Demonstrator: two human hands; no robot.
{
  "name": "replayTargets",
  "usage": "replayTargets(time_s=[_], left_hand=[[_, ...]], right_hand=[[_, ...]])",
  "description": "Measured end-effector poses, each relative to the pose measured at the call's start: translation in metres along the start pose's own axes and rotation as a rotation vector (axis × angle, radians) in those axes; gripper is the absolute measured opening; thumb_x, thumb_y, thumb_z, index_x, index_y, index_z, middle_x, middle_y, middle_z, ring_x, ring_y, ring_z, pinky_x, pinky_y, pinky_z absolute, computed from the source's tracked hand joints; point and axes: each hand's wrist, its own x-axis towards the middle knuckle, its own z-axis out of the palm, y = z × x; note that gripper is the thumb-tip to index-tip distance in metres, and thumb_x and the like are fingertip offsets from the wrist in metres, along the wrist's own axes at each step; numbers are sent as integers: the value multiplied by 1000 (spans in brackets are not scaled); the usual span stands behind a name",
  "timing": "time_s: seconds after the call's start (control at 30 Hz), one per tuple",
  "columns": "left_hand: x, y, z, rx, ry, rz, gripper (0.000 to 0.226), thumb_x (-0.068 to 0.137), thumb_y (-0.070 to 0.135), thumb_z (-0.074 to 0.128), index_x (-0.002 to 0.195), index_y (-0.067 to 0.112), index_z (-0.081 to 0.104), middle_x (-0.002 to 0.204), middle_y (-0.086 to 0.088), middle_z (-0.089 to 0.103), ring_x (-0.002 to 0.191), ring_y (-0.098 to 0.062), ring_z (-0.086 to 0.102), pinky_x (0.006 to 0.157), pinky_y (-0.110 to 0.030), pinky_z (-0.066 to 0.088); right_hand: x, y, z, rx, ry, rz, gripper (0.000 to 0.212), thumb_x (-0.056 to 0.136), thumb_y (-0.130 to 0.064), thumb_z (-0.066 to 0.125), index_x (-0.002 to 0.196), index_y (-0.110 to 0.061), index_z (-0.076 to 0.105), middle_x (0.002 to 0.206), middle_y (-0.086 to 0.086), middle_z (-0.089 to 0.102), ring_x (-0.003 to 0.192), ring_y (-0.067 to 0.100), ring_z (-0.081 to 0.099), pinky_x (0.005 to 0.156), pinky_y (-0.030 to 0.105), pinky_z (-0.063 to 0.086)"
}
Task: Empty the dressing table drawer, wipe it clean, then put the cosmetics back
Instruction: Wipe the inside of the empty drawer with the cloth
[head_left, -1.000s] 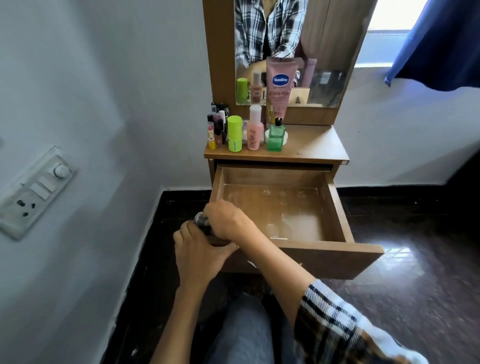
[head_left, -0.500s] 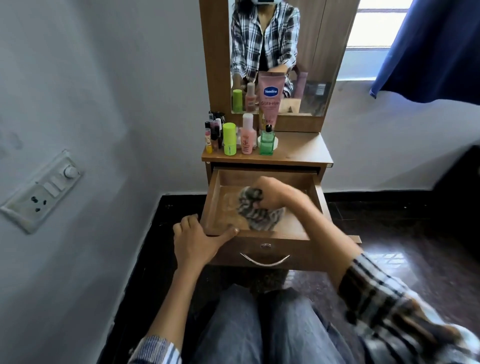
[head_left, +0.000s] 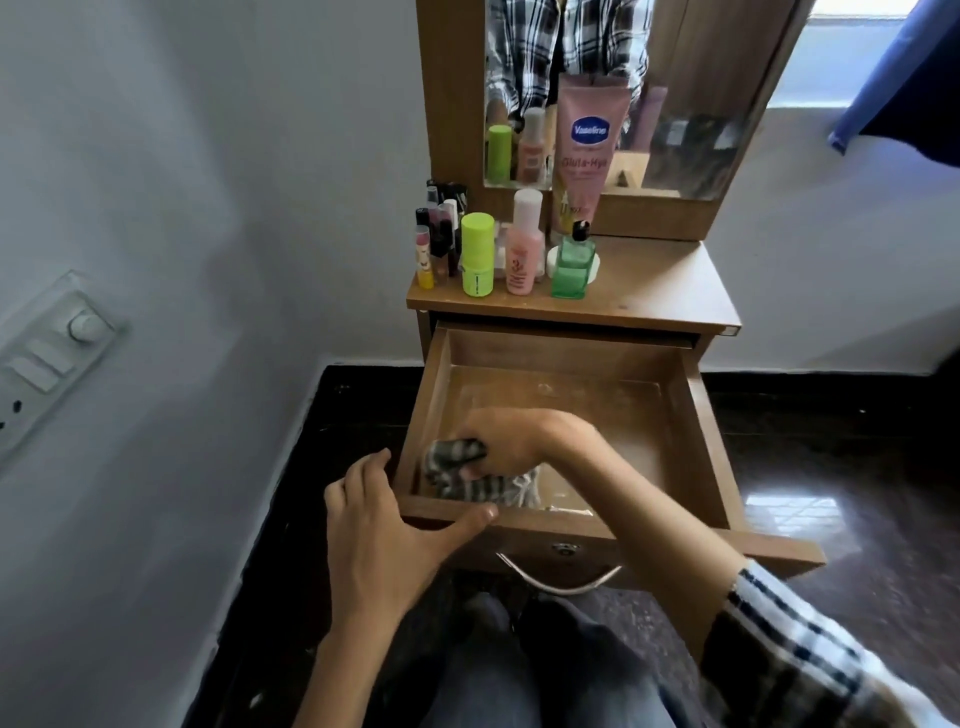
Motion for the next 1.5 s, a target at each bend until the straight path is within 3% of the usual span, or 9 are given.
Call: replayTargets(time_s=[0.23, 0.43, 0.53, 0.8, 0.9, 1.07, 1.2, 1.33, 1.5], left_hand=[[-1, -1, 3, -18, 6, 11, 132, 36, 96, 40, 136, 10, 41, 136, -2, 44, 124, -20, 32, 95, -36, 40], [-2, -2, 3, -44, -3, -4, 128, 36, 93, 45, 137, 14, 39, 138, 2, 41, 122, -12, 27, 94, -35, 40], [-2, -2, 3, -45, -4, -7, 129, 37, 94, 43, 137, 14, 39, 138, 3, 41, 121, -10, 24, 95, -34, 38], [-3, -2, 5, -38, -3, -2, 127, 38, 94, 44, 136, 12, 41, 137, -1, 43, 120, -13, 25, 94, -36, 39], [-3, -2, 4, -42, -14, -4, 128, 38, 94, 43, 137, 13, 39, 138, -1, 41, 120, -12, 24, 94, -33, 36], [-2, -1, 3, -54, -32, -11, 132, 37, 95, 42, 140, 13, 34, 141, 0, 37, 123, -12, 23, 97, -35, 37], [-2, -2, 1, -28, -43, -1, 133, 38, 95, 40, 142, 13, 31, 143, -1, 35, 124, -14, 24, 99, -36, 37], [-2, 0, 0, -18, -48, -1, 133, 39, 96, 37, 142, 12, 32, 143, -1, 36, 126, -18, 27, 99, -36, 37], [-1, -1, 0, -12, -56, 10, 134, 38, 96, 37, 142, 12, 31, 143, -1, 36, 125, -16, 24, 100, -35, 36]], right_hand=[[17, -4, 2, -20, -126, -90, 23, 89, -18, 62, 110, -11, 60, 86, -6, 53, 82, 13, 51, 63, 20, 40], [-1, 21, -10, -164, -254, -47, 36, 82, -27, 70, 115, -15, 62, 102, -6, 60, 95, 17, 58, 84, 27, 49], [-9, 38, -10, -82, -312, -38, 31, 79, -26, 74, 109, -19, 66, 98, -8, 61, 94, 17, 61, 82, 28, 52], [20, 19, 1, 176, -176, -186, 14, 82, -17, 71, 92, -9, 70, 82, -3, 69, 65, 6, 60, 60, 13, 49], [29, 10, 6, 317, -155, -220, 3, 82, -11, 71, 83, -9, 69, 77, 0, 66, 64, 8, 59, 56, 16, 47], [25, 15, 8, 306, -170, -167, 23, 82, -13, 70, 69, -28, 59, 93, 9, 69, 64, 3, 58, 52, 8, 45], [8, 26, -3, 192, -266, -59, 12, 80, -20, 72, 76, -27, 63, 74, -11, 63, 68, 5, 61, 67, 21, 53], [-7, 42, -5, 191, -335, 0, 13, 77, -20, 75, 78, -30, 66, 88, -2, 70, 84, 17, 68, 82, 37, 57], [5, 27, -2, 214, -306, -64, 13, 82, -11, 68, 85, -23, 65, 81, -8, 64, 70, 7, 62, 68, 20, 54]])
